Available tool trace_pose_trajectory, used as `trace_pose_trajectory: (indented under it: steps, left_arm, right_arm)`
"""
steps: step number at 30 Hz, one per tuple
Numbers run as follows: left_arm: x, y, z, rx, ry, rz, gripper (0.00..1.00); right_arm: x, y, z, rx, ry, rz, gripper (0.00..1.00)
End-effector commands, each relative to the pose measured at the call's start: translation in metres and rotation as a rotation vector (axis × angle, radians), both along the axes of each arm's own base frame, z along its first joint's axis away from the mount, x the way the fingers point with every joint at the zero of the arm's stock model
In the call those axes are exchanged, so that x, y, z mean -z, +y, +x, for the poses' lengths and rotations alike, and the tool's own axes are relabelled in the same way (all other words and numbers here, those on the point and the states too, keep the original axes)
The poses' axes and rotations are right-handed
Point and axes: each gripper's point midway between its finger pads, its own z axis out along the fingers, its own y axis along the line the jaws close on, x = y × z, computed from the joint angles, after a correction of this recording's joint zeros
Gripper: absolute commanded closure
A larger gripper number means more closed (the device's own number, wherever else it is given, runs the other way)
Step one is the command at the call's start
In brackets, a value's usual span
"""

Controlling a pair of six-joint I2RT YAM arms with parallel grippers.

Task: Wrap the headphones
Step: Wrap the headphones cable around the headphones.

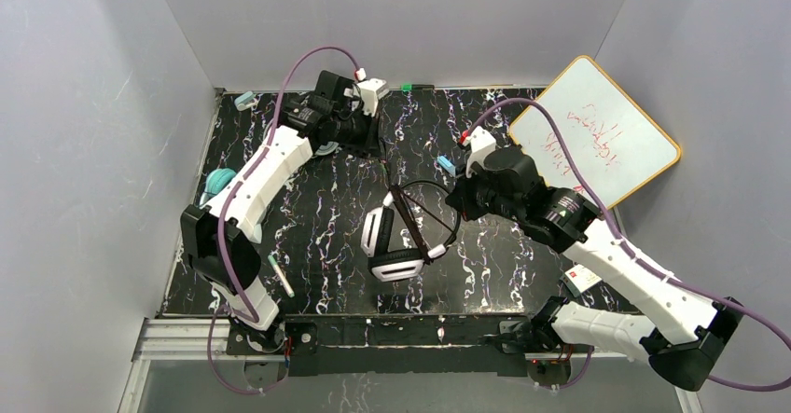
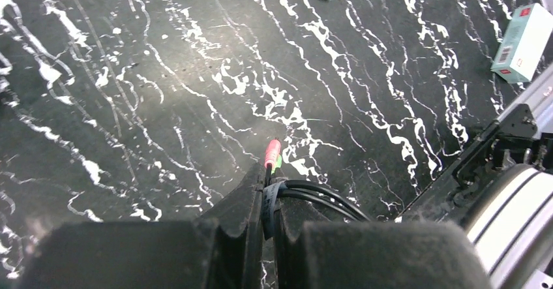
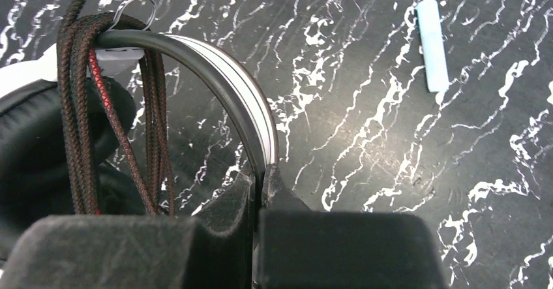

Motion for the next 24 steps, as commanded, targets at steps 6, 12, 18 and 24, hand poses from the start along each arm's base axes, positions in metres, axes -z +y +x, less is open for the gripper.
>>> trace_pose_trajectory:
  steps: [6, 12, 18, 24]
  left_arm:
    - [0.009, -0.023, -0.009, 0.033, 0.029, -0.209, 1.0]
    - [-0.003, -0.047, -0.031, 0.047, 0.086, -0.468, 1.0]
    - [-0.037, -0.054, -0.046, 0.024, 0.063, -0.692, 1.0]
    - [-0.062, -0.055, -0.062, 0.016, 0.066, -0.846, 0.98]
  right_arm:
    - [-0.126, 0.034, -0.018, -0.13, -0.17, 0.417, 0.99]
    - [-0.172, 0.035, 0.002, -0.005, -0.232, 0.596, 0.99]
    - [-0.206, 0.031, 0.017, 0.105, -0.271, 0.781, 0.99]
    - [-0.202, 0.025, 0.033, 0.229, -0.237, 0.855, 0.99]
